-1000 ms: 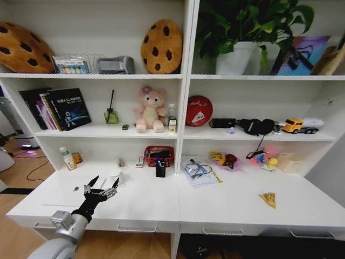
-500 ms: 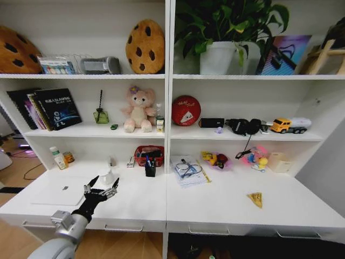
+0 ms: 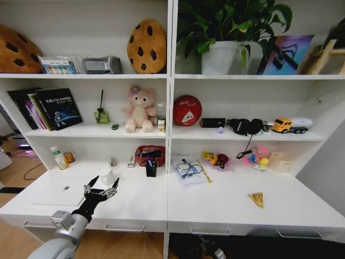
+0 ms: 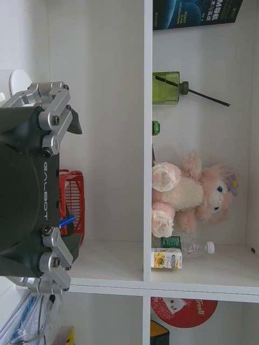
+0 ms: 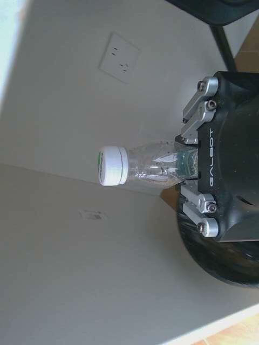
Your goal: Organize the objects on the table.
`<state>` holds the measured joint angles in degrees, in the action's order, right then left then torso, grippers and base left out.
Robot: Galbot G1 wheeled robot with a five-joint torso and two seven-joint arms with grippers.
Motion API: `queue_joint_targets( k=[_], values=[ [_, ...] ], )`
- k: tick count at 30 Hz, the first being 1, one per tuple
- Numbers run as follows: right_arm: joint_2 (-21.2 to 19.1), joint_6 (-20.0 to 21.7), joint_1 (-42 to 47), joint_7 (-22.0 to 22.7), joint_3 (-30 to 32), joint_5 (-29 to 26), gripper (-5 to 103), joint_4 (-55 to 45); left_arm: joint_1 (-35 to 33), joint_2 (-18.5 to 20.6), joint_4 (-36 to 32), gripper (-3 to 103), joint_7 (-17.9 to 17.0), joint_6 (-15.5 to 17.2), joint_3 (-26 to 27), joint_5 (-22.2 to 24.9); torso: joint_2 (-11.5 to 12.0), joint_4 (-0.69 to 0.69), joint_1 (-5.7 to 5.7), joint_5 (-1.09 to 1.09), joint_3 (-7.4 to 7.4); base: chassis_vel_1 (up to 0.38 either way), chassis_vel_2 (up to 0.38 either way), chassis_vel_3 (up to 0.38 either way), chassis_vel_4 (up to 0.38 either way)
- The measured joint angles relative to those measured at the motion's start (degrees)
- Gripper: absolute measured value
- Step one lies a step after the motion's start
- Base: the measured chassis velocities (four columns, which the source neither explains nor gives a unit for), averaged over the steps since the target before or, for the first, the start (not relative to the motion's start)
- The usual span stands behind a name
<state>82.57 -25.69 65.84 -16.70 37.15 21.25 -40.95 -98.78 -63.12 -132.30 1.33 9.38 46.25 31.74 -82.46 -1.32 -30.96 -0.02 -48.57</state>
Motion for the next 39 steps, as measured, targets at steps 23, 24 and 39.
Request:
queue_joint_targets(
  k=[23,24,39],
  values=[
    [2.8,-0.3,-2.8,4.2,-0.2,1.4,88,2.4,0.0,0.0,0.0,100,0.0,0.0,0.0,0.0,0.0,0.00,0.00,0.02,0.01,0.000,0.000,0.000,0.000],
    [2.8,-0.3,-2.6,4.3,-0.2,1.4,93,2.1,0.0,0.0,0.0,100,0.0,0.0,0.0,0.0,0.0,0.00,0.00,0.02,0.01,0.000,0.000,0.000,0.000],
    [1.6,7.0,14.4,3.4,-0.5,-2.3,100,-15.1,0.0,0.0,0.0,100,0.0,0.0,0.0,0.0,0.0,0.00,0.01,0.02,0.01,0.000,0.000,0.000,0.000]
  ],
)
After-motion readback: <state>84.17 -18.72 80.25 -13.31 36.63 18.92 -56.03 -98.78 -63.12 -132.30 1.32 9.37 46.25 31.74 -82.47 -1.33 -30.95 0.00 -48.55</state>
